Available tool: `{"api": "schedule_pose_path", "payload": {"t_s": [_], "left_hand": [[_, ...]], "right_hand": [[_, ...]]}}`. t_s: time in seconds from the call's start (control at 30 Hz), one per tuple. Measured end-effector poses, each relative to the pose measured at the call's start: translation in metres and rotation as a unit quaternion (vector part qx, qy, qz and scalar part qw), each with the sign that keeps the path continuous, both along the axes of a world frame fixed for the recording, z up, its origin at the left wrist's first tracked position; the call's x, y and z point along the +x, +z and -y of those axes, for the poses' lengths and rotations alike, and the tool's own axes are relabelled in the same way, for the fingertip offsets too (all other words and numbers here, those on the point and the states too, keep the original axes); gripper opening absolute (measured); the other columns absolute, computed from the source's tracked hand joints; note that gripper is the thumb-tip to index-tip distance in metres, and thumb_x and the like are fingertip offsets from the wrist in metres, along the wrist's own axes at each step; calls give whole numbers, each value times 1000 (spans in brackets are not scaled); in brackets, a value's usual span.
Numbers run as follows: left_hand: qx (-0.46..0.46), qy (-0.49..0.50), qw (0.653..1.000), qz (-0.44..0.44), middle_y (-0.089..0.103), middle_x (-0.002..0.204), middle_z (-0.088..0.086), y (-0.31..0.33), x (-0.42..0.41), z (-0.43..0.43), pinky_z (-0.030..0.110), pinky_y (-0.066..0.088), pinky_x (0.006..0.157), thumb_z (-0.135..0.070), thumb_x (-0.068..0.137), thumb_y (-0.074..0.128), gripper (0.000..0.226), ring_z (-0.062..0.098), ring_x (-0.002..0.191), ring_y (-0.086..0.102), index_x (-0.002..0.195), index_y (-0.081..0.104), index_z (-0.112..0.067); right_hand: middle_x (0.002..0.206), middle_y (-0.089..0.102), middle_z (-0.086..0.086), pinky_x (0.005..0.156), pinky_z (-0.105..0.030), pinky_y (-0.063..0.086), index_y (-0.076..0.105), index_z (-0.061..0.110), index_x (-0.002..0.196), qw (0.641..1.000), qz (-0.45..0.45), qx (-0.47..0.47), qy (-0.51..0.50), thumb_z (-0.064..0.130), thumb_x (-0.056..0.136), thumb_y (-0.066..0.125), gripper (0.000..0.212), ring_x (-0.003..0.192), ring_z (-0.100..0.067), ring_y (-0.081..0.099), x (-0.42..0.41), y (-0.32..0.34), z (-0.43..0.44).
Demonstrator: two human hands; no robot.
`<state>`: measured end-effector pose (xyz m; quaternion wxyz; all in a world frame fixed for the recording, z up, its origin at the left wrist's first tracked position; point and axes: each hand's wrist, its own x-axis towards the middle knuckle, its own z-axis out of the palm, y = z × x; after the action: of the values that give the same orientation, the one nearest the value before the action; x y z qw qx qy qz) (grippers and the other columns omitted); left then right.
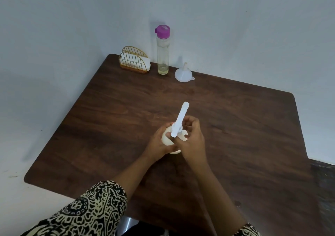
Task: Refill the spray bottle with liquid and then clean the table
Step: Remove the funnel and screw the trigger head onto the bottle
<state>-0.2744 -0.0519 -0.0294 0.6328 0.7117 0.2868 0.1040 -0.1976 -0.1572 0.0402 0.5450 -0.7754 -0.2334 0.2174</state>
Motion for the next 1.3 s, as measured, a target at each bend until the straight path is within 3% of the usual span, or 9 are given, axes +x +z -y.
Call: {"api": "schedule_pose_path", "payload": {"t_s": [0.1, 0.23, 0.4, 0.5, 0.63, 0.7, 0.87, 1.07, 1.3], "left_hand": [[-1, 4, 1000, -15, 60, 126, -8, -3, 0, 0, 38, 51, 97, -44, 56, 84, 80, 11, 116, 58, 128, 51, -31], [4, 5, 999, -40, 58, 128, -6, -7, 1, -1, 43, 51, 96, -49, 55, 85, 86, 16, 117, 57, 131, 49, -30], [-4, 30, 999, -15, 66, 117, -5, -8, 2, 4, 37, 53, 93, -35, 58, 83, 71, 9, 108, 62, 123, 56, -24], [-3, 57, 998, -10, 66, 116, -6, -7, 3, 9, 36, 52, 93, -36, 58, 81, 70, 8, 109, 62, 122, 56, -24], [9, 74, 997, 16, 66, 117, -7, -6, 4, 16, 34, 51, 93, -27, 63, 83, 63, 10, 110, 62, 119, 55, -32], [3, 92, 995, 29, 65, 119, -3, -9, 4, 19, 44, 52, 94, -29, 62, 85, 67, 15, 111, 62, 121, 55, -27], [10, 114, 993, 40, 63, 119, -2, -8, 7, 23, 43, 53, 93, -43, 62, 83, 70, 12, 111, 61, 123, 55, -26], [87, 211, 973, 24, 60, 115, -14, 0, 18, 48, 19, 45, 89, -51, 68, 66, 59, 4, 108, 57, 121, 51, -30], [64, 104, 993, 9, 49, 132, -10, -14, 6, 33, 36, 47, 100, -48, 58, 83, 92, 7, 123, 48, 136, 39, -27]], "right_hand": [[124, 62, 11, 99, -38, 47, 52, 22, 132, 989, -72, 12, 127, 30, 83, 68, 52, 115, -6, 57, 16, -3, 15], [112, 68, 11, 95, -43, 50, 64, 23, 117, 992, -19, 34, 118, 22, 85, 66, 32, 106, -9, 64, 24, -6, 13], [90, 65, 14, 76, -14, 48, 60, 21, 91, 996, 44, 45, -67, 22, 71, 81, 29, 88, -1, 62, -4, -7, -2], [92, 61, 14, 76, -14, 47, 55, 21, 93, 984, 17, 66, -164, 20, 71, 79, 33, 89, 0, 59, -25, -5, -15], [114, 63, 15, 91, -18, 48, 53, 37, 115, 994, -39, 79, -68, 27, 76, 76, 46, 108, 0, 58, -21, -13, -2], [120, 64, 10, 94, -27, 50, 53, 27, 127, 996, -40, 73, 9, 32, 83, 66, 46, 112, -5, 59, -14, -18, 8], [100, 71, 7, 83, -34, 53, 65, 27, 108, 997, 6, 75, 18, 27, 87, 61, 21, 96, -9, 66, 4, -19, 8], [97, 69, 11, 83, -28, 53, 62, 34, 93, 982, -3, 140, -124, 16, 76, 77, 30, 95, -11, 66, -14, -19, -10], [102, 65, 18, 85, -23, 48, 56, 43, 103, 995, 49, 90, -18, 28, 82, 67, 28, 100, -2, 61, 5, -19, 1]]}}
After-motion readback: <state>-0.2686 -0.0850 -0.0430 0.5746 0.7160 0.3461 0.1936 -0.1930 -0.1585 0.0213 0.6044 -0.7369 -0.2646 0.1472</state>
